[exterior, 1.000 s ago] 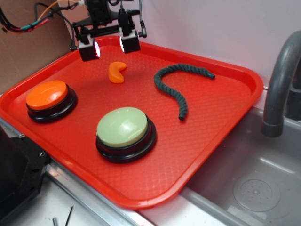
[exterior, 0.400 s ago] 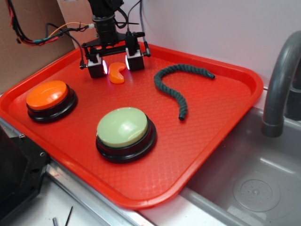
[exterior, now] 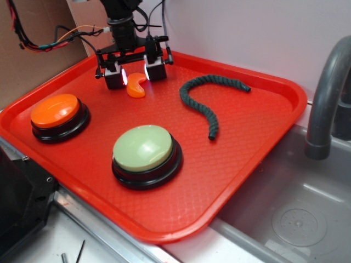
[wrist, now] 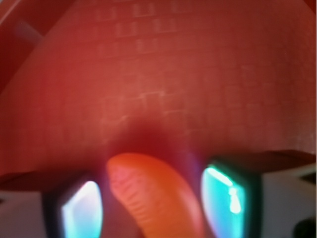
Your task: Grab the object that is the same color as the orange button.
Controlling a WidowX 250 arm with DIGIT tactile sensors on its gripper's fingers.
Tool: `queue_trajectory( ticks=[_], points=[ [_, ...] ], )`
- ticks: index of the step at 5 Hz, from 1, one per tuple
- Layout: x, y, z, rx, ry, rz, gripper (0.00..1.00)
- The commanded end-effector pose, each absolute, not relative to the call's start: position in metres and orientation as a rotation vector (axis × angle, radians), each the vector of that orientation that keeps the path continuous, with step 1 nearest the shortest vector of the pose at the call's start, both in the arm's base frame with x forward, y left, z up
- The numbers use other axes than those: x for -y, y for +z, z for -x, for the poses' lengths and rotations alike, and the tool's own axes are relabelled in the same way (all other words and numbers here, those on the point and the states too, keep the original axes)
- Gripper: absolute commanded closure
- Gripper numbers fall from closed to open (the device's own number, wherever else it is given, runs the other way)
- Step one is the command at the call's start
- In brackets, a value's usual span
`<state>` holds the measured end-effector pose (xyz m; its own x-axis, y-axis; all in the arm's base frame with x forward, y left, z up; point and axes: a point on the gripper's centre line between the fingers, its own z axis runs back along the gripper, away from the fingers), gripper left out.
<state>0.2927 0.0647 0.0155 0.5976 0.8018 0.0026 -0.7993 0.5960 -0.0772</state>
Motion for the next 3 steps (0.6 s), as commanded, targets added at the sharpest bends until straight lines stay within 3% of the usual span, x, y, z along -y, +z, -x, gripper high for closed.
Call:
queue_trajectory(
  ticks=[1,3],
  points=[
    [-0.0724,0.0143,-0.2948,0.069,0.911,0.065,1.00],
    [-0.0715,0.0137,-0.2933,0.074,0.911,0.065,1.00]
  ],
)
